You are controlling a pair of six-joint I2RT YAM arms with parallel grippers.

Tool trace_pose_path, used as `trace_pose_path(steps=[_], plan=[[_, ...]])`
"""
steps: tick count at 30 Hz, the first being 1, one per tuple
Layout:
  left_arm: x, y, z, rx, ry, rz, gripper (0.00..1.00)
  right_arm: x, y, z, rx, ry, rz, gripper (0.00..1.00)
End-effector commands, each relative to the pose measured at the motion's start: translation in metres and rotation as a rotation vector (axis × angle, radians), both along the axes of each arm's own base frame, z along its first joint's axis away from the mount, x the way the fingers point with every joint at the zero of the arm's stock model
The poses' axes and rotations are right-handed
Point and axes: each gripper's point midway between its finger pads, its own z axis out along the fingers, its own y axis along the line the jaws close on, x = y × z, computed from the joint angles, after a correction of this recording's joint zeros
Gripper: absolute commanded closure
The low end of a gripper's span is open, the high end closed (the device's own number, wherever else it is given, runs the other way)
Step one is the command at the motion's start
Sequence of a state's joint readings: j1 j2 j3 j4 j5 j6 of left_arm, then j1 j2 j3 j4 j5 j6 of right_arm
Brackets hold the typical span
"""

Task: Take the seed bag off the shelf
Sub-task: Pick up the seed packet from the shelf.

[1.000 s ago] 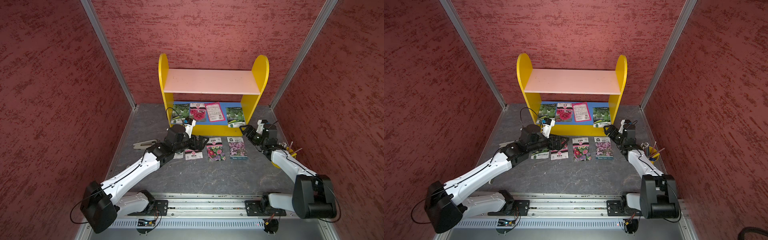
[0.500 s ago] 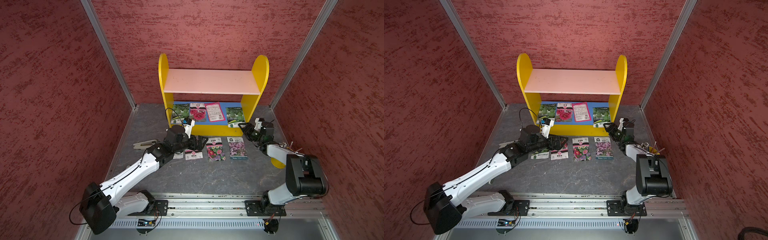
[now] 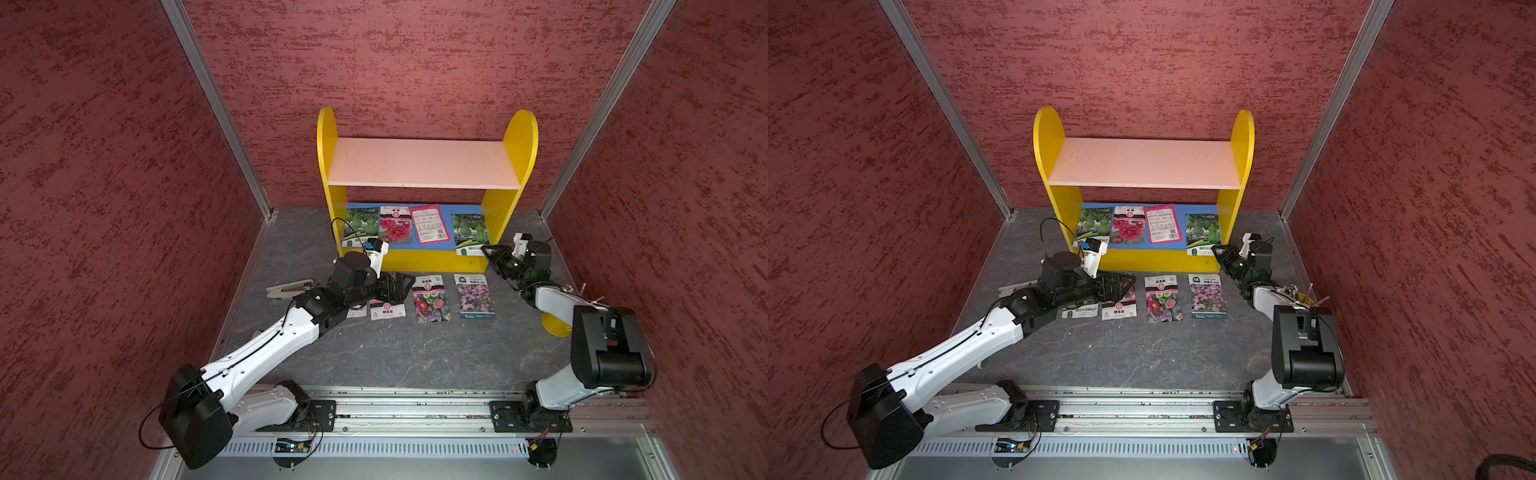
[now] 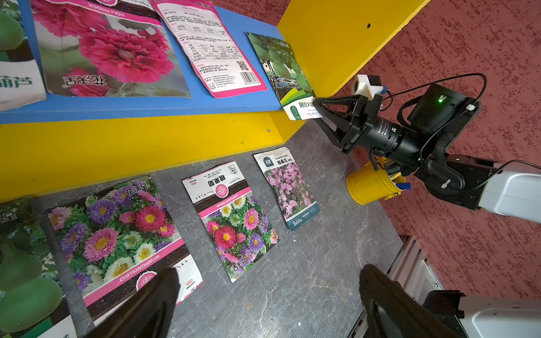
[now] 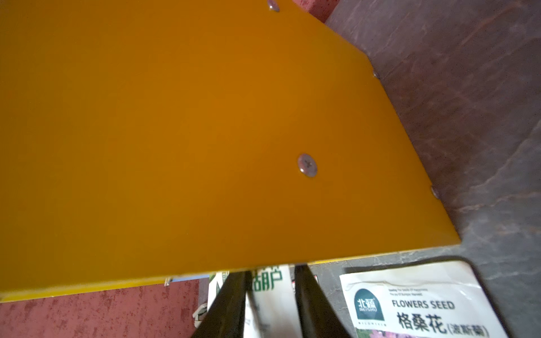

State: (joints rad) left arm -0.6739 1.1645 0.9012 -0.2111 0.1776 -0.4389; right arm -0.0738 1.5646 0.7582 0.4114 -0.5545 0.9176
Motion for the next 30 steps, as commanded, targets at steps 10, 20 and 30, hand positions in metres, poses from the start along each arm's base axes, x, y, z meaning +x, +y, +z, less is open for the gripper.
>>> trace_pose_path(steps=[10, 20, 30], plan=[[-0.006, -0.004, 0.011, -0.067, -0.007, -0.016, 0.00, -0.007, 0.002, 0.036, 0.018, -0.119, 0.025, 0.97], [-0.008, -0.021, 0.027, -0.287, 0.008, -0.074, 0.00, -0.050, 0.019, 0.064, 0.101, -0.196, 0.095, 1.00], [0.004, -0.047, 0.035, -0.430, -0.010, -0.112, 0.00, -0.107, 0.054, 0.114, 0.185, -0.320, 0.192, 1.00]])
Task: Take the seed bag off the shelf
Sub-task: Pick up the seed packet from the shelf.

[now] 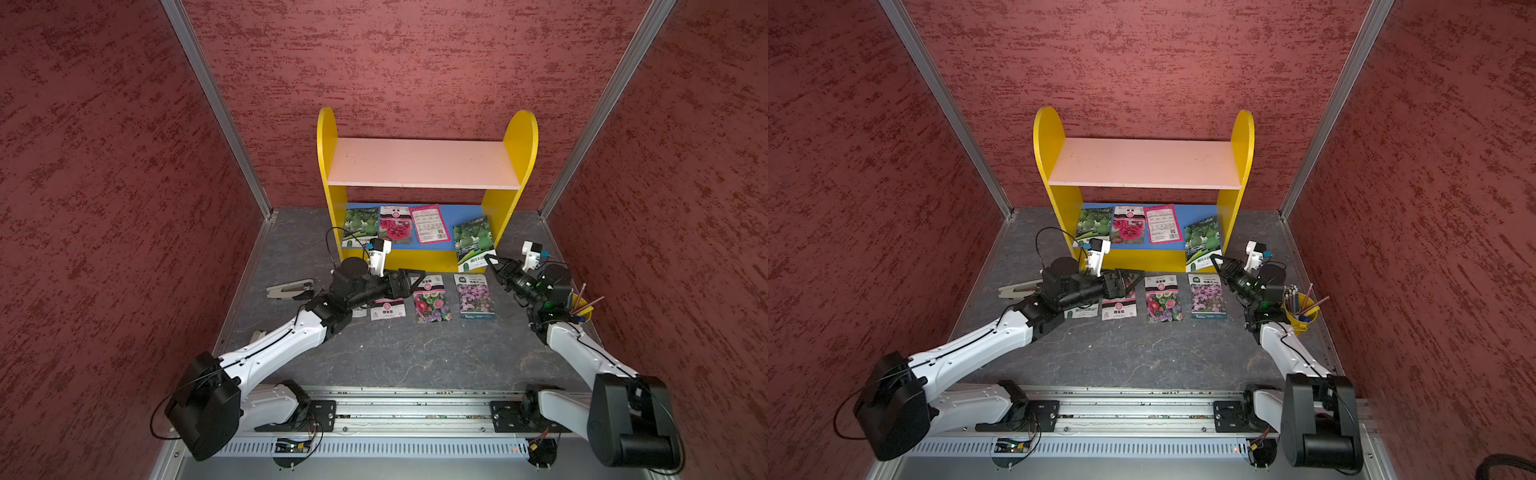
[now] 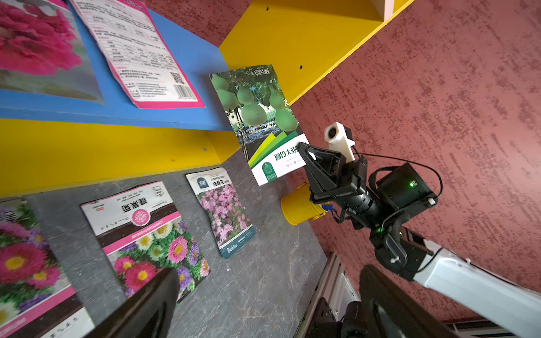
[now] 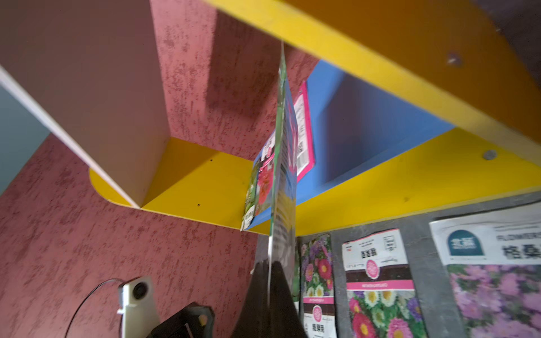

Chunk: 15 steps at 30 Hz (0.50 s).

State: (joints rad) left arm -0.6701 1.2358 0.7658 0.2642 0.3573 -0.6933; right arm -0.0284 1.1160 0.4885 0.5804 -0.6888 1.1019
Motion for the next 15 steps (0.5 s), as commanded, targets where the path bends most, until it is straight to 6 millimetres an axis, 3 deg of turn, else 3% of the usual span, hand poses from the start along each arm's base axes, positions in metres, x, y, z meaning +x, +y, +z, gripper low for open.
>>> trace_pose_path(steps=[1, 9, 15], plan=[[0.004, -0.011, 0.016, -0.088, -0.038, -0.020, 0.00, -0.019, 0.017, 0.030, 0.018, -0.083, 0.055, 1.00], [0.016, -0.029, 0.031, -0.235, -0.057, -0.053, 0.00, -0.049, 0.052, 0.063, 0.038, -0.143, 0.157, 1.00], [0.020, -0.040, 0.043, -0.325, -0.073, -0.098, 0.00, -0.063, 0.082, 0.077, 0.031, -0.178, 0.232, 1.00]])
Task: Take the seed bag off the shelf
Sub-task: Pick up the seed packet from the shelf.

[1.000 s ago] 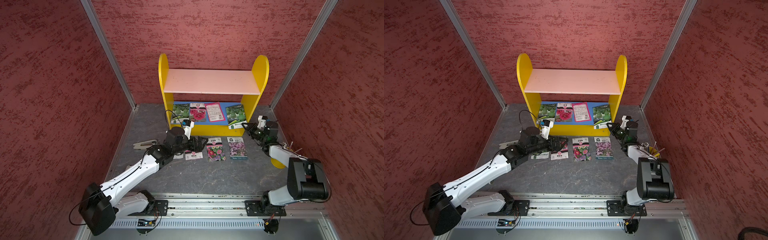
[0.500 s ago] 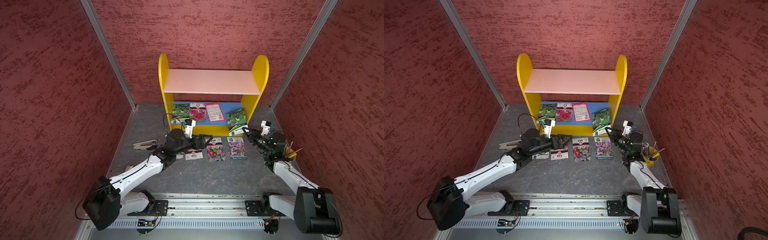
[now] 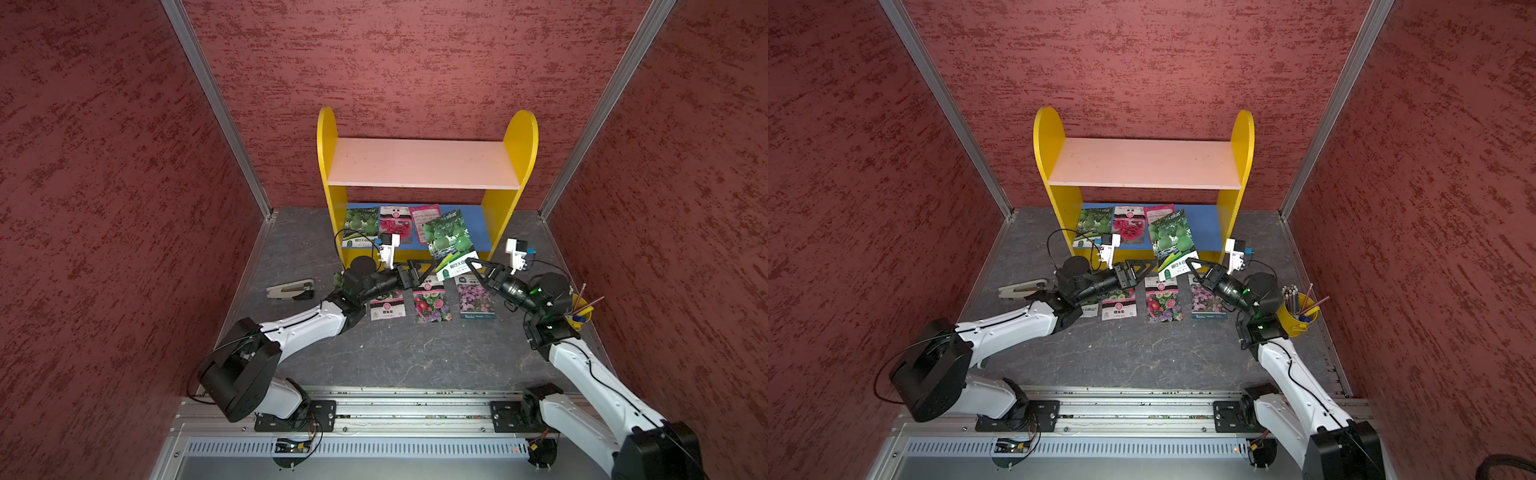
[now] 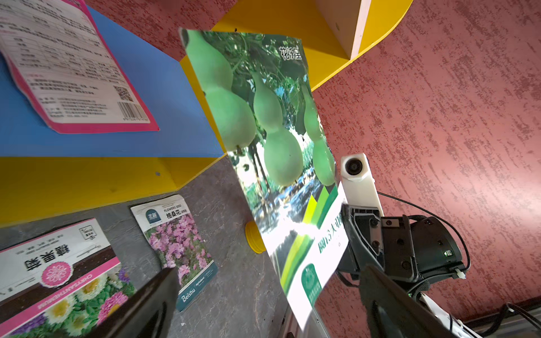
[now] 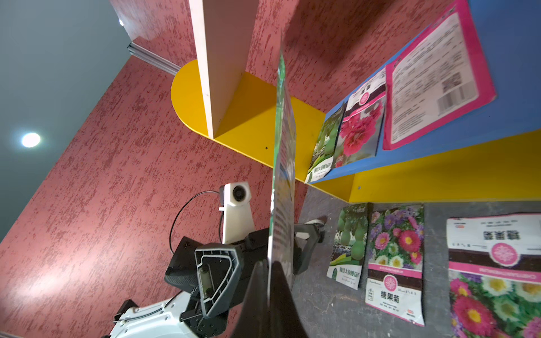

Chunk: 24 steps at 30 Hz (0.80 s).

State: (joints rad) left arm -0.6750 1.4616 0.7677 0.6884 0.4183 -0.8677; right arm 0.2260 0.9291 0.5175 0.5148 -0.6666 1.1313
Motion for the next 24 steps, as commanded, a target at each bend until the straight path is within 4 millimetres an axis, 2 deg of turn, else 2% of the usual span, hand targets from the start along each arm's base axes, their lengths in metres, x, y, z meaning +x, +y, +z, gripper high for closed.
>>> trace_pose_path(steps=[1, 4, 8, 13, 18, 20, 24], plan=[[-0.003, -0.007, 0.036, -0.122, -0.072, -0.044, 0.00, -0.004, 0.009, 0.020, -0.001, -0.052, 0.002, 1.00], [-0.003, -0.007, 0.039, -0.144, -0.069, -0.051, 0.10, -0.005, 0.015, 0.019, -0.012, -0.052, 0.011, 1.00], [-0.003, -0.005, 0.043, -0.153, -0.071, -0.053, 0.30, -0.004, 0.020, 0.014, -0.019, -0.045, 0.022, 1.00], [-0.004, -0.002, 0.047, -0.162, -0.068, -0.061, 0.70, -0.004, 0.025, 0.009, -0.033, -0.038, 0.030, 1.00], [-0.004, 0.000, 0.048, -0.160, -0.060, -0.076, 0.92, -0.005, 0.029, 0.008, -0.053, -0.041, 0.035, 1.00], [-0.005, 0.002, 0.048, -0.156, -0.058, -0.086, 1.00, -0.006, 0.029, 0.008, -0.071, -0.043, 0.040, 0.93], [-0.011, 0.007, 0.051, -0.132, -0.068, -0.137, 1.00, -0.010, 0.032, 0.009, -0.170, -0.064, 0.064, 0.67]])
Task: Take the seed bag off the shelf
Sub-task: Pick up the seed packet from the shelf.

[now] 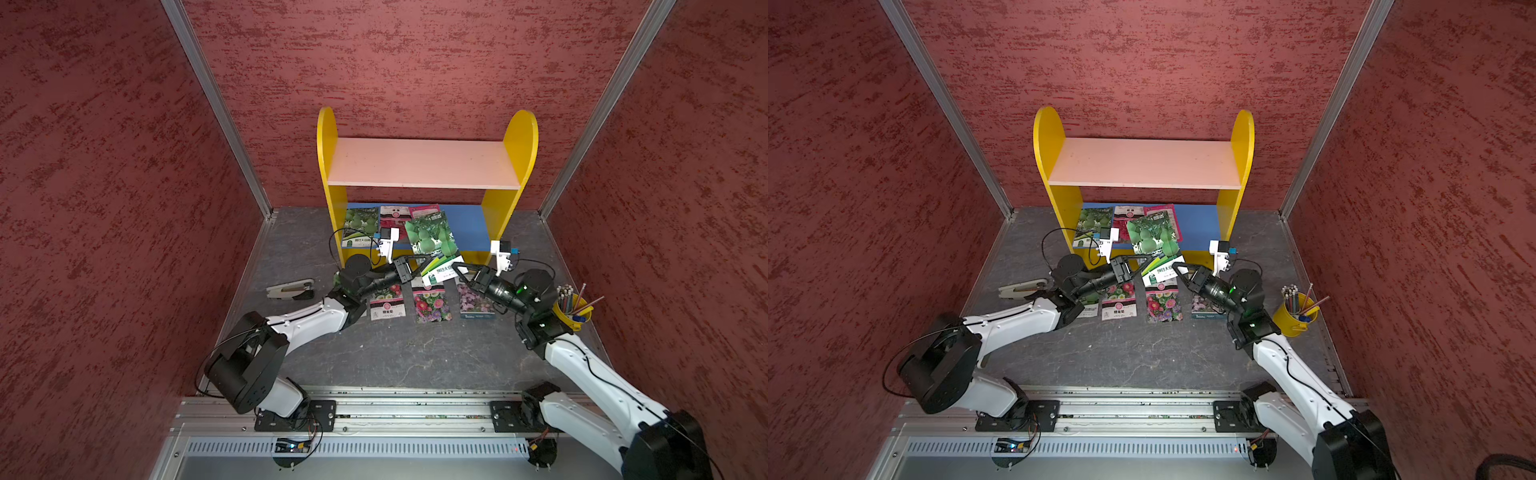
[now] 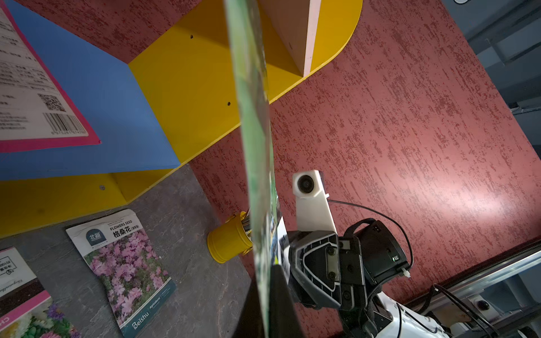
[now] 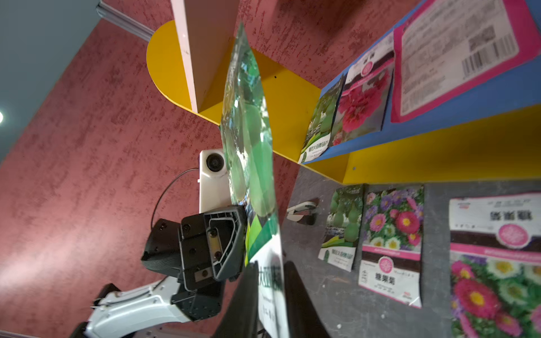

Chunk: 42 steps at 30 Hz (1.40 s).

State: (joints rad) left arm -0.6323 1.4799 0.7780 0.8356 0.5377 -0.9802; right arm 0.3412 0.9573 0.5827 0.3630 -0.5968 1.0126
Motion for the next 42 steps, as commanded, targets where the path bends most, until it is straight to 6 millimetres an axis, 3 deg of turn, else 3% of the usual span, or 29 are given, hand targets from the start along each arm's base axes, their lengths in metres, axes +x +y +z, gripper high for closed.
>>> trace_pose_path(steps=[1, 8, 15, 26, 32, 42], plan=[[-0.011, 0.006, 0.022, -0.002, -0.063, -0.068, 1.00, -0.007, 0.004, 0.019, -0.110, -0.089, 0.038, 0.62], [-0.032, 0.020, 0.019, 0.080, -0.095, -0.188, 1.00, -0.025, 0.010, 0.036, -0.320, -0.173, 0.175, 0.52], [-0.057, 0.020, 0.033, 0.079, -0.156, -0.304, 1.00, -0.028, 0.019, 0.053, -0.328, -0.207, 0.261, 0.47], [-0.066, 0.023, 0.042, 0.085, -0.175, -0.331, 1.00, -0.024, 0.017, 0.047, -0.373, -0.200, 0.253, 0.38], [-0.066, 0.023, 0.042, 0.084, -0.174, -0.340, 1.00, -0.032, 0.022, 0.056, -0.325, -0.224, 0.297, 0.68], [-0.058, 0.021, 0.032, 0.110, -0.139, -0.310, 1.00, -0.040, 0.028, 0.067, -0.265, -0.239, 0.349, 0.91]])
